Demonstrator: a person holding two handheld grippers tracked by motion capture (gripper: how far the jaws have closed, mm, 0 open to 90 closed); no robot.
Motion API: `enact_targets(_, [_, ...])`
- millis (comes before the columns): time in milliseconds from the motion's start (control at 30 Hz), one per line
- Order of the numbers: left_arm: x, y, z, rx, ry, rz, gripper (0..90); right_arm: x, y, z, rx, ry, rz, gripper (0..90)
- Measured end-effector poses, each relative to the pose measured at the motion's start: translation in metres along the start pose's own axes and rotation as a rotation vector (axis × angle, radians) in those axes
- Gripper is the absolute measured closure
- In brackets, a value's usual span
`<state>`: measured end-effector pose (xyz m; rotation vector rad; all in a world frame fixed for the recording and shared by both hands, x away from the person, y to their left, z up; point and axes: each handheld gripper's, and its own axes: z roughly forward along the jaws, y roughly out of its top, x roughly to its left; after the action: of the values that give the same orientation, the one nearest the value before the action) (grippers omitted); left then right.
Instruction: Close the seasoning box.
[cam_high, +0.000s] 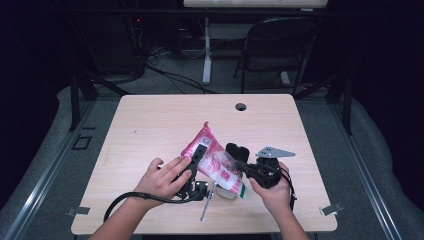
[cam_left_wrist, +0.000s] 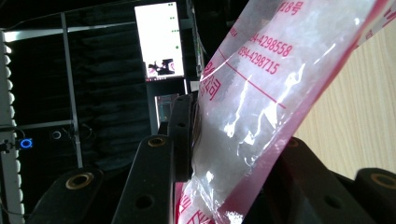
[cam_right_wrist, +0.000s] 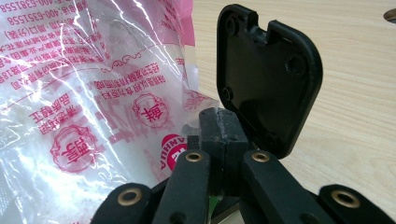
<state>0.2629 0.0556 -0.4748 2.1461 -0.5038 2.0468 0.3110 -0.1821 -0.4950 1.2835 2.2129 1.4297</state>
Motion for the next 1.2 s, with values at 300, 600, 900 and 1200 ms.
enact_targets(300, [-0.0003,0.0003,0.0006,0.0,-0.001,-0.003,70.2,0.0001,0.0001,-0.0003,0.0,0.0,-0.001,90.0])
enact_targets(600, [0.0007,0.0,0.0002,0.006,-0.004,-0.004,70.7,0.001,0.0004,-0.0002,-0.002,0.003,-0.003,90.0])
enact_targets(900, [-0.0006,-0.0007,0.0002,0.011,-0.009,-0.017,71.0,0.0011,0.0004,-0.0003,-0.002,0.003,-0.002,90.0])
enact_targets(1200, [-0.0062,-0.0045,-0.0001,0.012,-0.015,-0.072,72.7,0.001,0.0004,-0.0006,-0.008,0.006,-0.002,90.0])
